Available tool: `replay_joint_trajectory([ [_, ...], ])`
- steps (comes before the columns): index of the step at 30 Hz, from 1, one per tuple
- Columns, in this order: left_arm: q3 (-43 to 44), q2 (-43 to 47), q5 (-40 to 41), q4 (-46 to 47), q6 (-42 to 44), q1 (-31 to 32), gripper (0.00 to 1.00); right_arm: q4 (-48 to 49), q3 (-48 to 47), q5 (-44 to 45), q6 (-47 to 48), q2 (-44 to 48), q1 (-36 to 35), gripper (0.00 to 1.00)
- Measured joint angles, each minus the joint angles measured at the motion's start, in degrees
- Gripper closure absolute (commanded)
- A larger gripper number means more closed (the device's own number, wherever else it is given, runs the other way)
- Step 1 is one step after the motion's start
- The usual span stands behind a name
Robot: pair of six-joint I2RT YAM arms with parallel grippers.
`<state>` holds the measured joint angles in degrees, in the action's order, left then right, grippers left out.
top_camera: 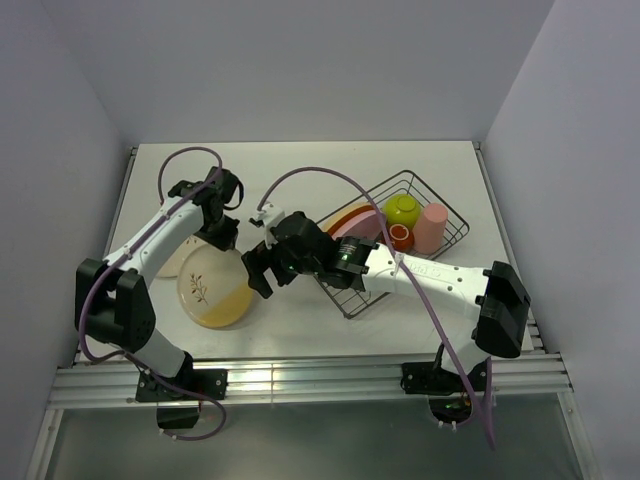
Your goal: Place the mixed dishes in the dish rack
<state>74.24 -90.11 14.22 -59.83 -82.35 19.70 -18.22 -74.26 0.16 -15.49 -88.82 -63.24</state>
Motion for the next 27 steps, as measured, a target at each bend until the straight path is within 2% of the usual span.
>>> replay_joint_trajectory([
  [7,-0.3,1.6,0.0,-0.5,0.8,0.0,1.00,0.7,0.0,-1.2,3.2,-1.1,0.3,0.02],
  [19,-0.3,4.0,-0.8,-1.0,1.7,0.0,1.00,3.8,0.0,-3.4,4.1,-10.2,2.1,0.02],
  [27,-0.6,5.0,-0.9,-1.1,1.7,0.0,1.00,11.6,0.0,-5.9,2.7,-11.1,3.3,0.04],
])
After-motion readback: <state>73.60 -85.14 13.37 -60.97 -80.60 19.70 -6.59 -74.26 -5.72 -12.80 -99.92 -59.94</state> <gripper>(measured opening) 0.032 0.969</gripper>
